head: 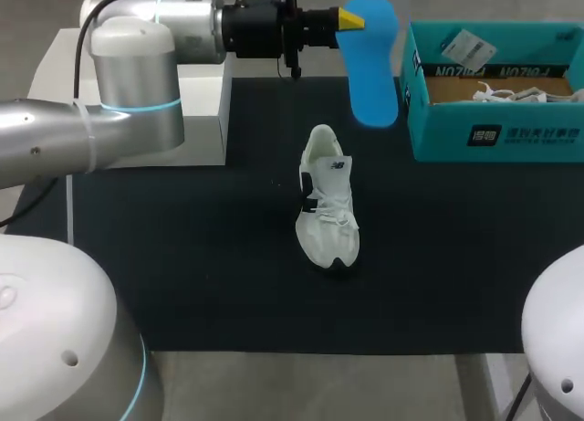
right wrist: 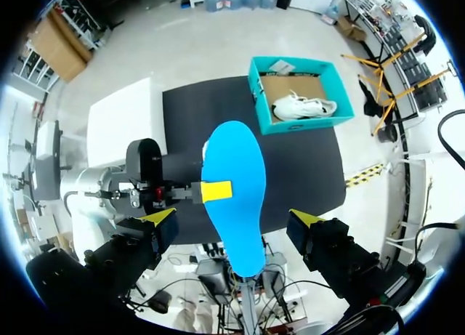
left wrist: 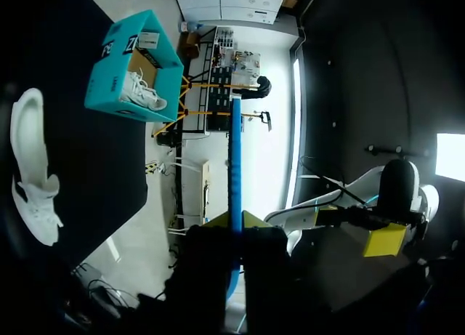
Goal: Take the shoe out of the shoebox, open the shoe tongue, remove and reinsert the insole, then place the shoe into the shoebox
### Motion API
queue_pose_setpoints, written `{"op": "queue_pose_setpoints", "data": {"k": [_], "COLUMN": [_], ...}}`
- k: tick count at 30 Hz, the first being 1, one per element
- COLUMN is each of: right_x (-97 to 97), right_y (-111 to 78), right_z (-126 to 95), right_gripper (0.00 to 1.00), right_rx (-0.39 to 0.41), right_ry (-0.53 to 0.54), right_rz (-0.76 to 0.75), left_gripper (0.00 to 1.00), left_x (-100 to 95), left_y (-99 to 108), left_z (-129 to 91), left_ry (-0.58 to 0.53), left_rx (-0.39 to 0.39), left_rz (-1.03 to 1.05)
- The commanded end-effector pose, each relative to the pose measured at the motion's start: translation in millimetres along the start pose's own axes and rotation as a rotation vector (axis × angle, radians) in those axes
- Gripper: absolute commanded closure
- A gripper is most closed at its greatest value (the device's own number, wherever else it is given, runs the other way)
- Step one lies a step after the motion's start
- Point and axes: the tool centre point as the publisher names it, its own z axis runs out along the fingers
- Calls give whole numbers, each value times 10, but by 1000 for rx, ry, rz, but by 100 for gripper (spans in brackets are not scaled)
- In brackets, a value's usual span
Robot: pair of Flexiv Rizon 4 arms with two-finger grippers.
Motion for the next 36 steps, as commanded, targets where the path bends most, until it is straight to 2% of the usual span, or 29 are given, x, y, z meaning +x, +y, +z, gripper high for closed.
{"op": "queue_pose_setpoints", "data": {"k": [1,5,9,17,21,36], "right_x": [-383,-524,-622,-730,-789,-1000], "right_y": [-67,-78,-60,-60,-78,-131], "right_z": [175,212,260,309,364,588], "right_gripper": [0,0,0,0,0,0], "right_rx": [-123,-148,-109,-46,-23,-59], "right_ry": [554,876,1080,1340,1418,1750], "right_rz": [-21,-102,-138,-179,-205,-276], "left_gripper": [100,100,100,100,100,100], "left_x": [2,2,2,2,2,2], "left_y": [5,5,5,5,5,5], "left_z": [-1,-1,-1,-1,-1,-1], "left_ry": [-3,-3,-3,-3,-3,-3], "left_rx": [1,1,1,1,1,1], "left_rz": [0,0,0,0,0,0]}}
